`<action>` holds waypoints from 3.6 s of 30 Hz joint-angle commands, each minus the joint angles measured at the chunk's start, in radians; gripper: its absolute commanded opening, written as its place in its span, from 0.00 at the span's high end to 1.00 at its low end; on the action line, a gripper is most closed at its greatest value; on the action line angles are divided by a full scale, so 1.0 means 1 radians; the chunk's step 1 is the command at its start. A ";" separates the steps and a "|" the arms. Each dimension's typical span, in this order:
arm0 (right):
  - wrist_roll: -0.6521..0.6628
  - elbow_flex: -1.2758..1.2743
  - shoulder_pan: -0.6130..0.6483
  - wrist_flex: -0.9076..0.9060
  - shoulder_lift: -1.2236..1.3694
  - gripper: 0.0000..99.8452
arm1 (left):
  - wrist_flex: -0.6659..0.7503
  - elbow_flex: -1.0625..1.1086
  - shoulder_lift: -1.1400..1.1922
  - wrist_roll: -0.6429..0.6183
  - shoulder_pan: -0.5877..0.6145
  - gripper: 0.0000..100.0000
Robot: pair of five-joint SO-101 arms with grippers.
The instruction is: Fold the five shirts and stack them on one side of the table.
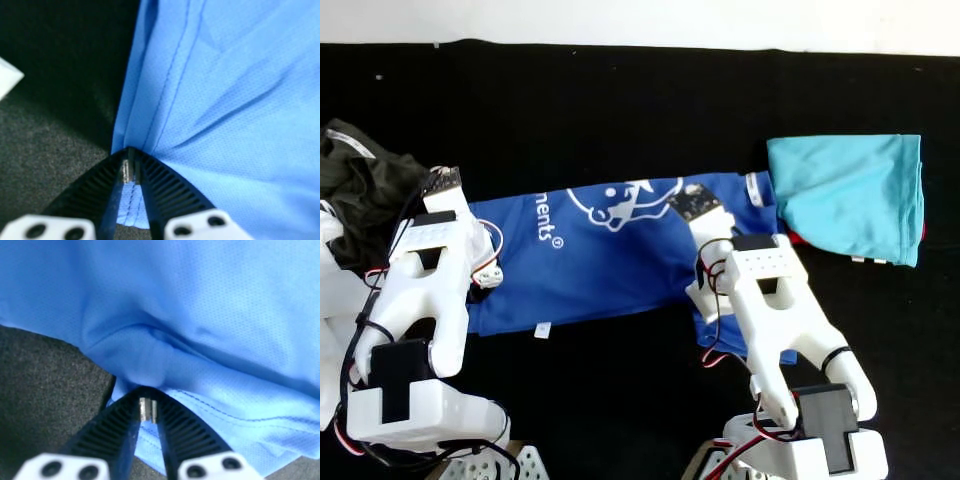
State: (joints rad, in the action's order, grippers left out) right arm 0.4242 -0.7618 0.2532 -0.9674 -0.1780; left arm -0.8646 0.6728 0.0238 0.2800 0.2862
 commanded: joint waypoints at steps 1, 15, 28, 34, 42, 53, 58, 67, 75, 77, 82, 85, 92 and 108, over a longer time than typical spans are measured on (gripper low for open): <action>0.011 0.007 -0.012 0.012 -0.015 0.99 | 0.028 0.001 0.007 -0.003 -0.010 0.99; 0.011 -0.002 -0.010 -0.119 -0.274 0.99 | 0.028 0.001 0.007 -0.003 -0.010 0.99; 0.011 0.054 -0.008 -0.077 0.016 0.89 | 0.028 0.001 0.007 -0.003 -0.010 0.99; 0.011 0.077 -0.008 -0.077 0.042 0.89 | 0.028 0.001 0.007 -0.003 -0.010 0.99; 0.011 0.071 -0.008 -0.038 0.051 0.89 | 0.028 0.001 0.007 -0.003 -0.010 0.99; 0.011 0.074 -0.008 -0.019 0.053 0.89 | 0.028 0.001 0.007 -0.003 -0.010 0.99; 0.011 0.067 -0.010 0.021 0.054 0.89 | 0.028 0.001 0.007 -0.003 -0.010 0.99; 0.011 0.070 -0.012 0.028 0.054 0.89 | 0.028 0.001 0.007 -0.003 -0.010 0.99; 0.011 0.070 -0.015 0.042 0.116 0.89 | 0.028 0.001 0.007 -0.003 -0.010 0.99; 0.011 0.074 -0.015 0.042 0.150 0.89 | 0.028 0.001 0.007 -0.003 -0.010 0.99; 0.006 0.077 -0.015 0.044 0.166 0.90 | 0.028 0.001 0.007 -0.003 -0.010 0.99; 0.009 0.079 -0.015 0.044 0.166 0.90 | 0.028 0.001 0.007 -0.003 -0.010 0.99; 0.009 0.079 -0.016 0.044 0.165 0.90 | 0.028 0.001 0.007 -0.003 -0.010 0.99; 0.009 0.113 -0.016 0.038 0.165 0.98 | 0.028 0.001 0.007 -0.003 -0.010 0.99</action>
State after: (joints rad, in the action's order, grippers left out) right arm 0.4242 -0.6790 0.2394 -0.9321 -0.0153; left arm -0.8646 0.6728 0.0238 0.2800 0.2862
